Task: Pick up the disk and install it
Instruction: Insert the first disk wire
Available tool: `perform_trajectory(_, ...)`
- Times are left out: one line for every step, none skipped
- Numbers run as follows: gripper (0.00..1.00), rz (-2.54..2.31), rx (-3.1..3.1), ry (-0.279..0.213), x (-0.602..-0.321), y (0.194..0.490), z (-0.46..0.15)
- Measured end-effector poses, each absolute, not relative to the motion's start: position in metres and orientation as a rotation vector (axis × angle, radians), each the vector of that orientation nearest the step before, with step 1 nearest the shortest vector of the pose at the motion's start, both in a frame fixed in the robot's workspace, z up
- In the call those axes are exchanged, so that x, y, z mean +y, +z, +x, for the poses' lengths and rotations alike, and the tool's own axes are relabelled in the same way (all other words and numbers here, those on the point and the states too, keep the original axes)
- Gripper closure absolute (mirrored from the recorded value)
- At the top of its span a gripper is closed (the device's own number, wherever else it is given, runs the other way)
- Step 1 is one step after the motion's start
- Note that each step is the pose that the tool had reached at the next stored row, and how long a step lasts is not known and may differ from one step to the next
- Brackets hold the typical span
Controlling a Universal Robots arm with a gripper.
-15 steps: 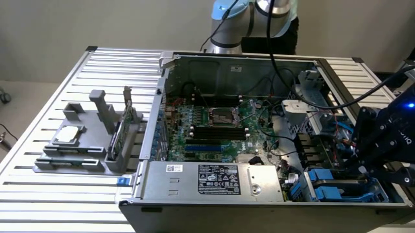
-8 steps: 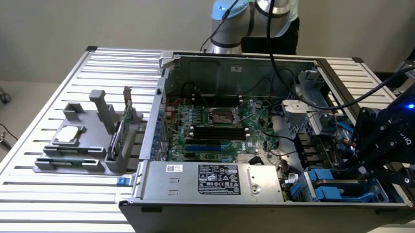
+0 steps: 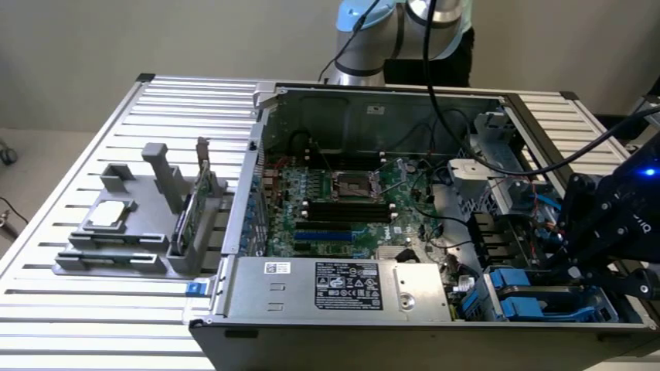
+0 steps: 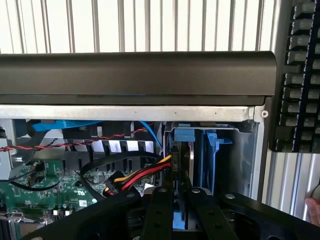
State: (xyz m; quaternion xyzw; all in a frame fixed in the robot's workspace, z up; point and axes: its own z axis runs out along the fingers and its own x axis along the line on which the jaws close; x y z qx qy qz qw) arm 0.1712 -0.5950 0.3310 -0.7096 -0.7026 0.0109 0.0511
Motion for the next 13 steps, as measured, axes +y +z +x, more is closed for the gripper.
perform_trajectory(0.84,-2.159,-2.139,0.033,-0.595,0.331,0.171)
perform_trajectory(0.84,-2.159,-2.138,0.032,-0.595,0.330,0.171)
perform_trajectory(0.84,-2.159,-2.138,0.032,-0.595,0.330,0.171)
perform_trajectory(0.84,-2.159,-2.138,0.032,-0.595,0.330,0.171)
perform_trajectory(0.84,-2.159,-2.138,0.032,-0.595,0.330,0.171)
perform_trajectory(0.84,-2.159,-2.138,0.032,-0.595,0.330,0.171)
perform_trajectory(0.84,-2.159,-2.138,0.032,-0.595,0.330,0.171)
perform_trajectory(0.82,-2.157,-2.137,0.029,-0.595,0.330,0.171)
perform_trajectory(0.82,-2.158,-2.137,0.030,-0.595,0.333,0.171)
perform_trajectory(0.75,-2.159,-2.138,0.032,-0.595,0.339,0.171)
perform_trajectory(0.75,-2.159,-2.138,0.032,-0.595,0.343,0.171)
perform_trajectory(0.75,-2.158,-2.138,0.031,-0.595,0.348,0.171)
perform_trajectory(0.75,-2.159,-2.139,0.032,-0.595,0.353,0.171)
